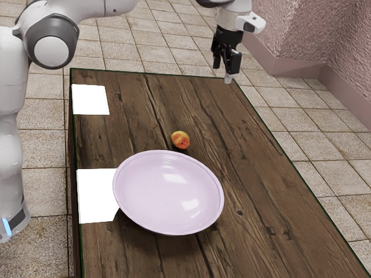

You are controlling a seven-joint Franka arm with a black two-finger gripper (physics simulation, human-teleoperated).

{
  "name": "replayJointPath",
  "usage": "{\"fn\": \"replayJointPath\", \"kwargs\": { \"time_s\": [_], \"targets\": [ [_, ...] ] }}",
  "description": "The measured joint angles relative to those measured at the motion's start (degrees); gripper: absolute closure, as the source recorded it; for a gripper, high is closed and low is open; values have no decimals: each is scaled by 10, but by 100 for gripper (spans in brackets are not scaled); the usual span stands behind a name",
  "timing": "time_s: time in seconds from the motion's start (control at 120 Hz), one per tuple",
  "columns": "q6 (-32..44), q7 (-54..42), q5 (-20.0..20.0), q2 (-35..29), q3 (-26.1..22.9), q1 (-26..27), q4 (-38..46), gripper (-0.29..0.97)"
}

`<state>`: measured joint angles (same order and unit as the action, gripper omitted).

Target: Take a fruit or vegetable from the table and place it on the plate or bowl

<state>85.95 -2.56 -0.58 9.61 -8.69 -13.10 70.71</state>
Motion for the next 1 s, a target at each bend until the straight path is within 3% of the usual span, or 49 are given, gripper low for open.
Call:
{"fn": "replayJointPath", "kwargs": {
  "time_s": [0.217, 0.333, 0.742, 0.85, 1.0],
  "targets": [
    [-5, -8, -2, -1, 0, -1, -8, 0],
    [-10, 21, -3, 3, 32, -1, -16, 0],
    [-19, 372, -36, 35, 84, -8, 18, 0],
    [-21, 431, -25, 79, 92, -9, 2, 0],
    [-26, 503, -26, 98, 94, 33, 2, 0]
  ]
}}
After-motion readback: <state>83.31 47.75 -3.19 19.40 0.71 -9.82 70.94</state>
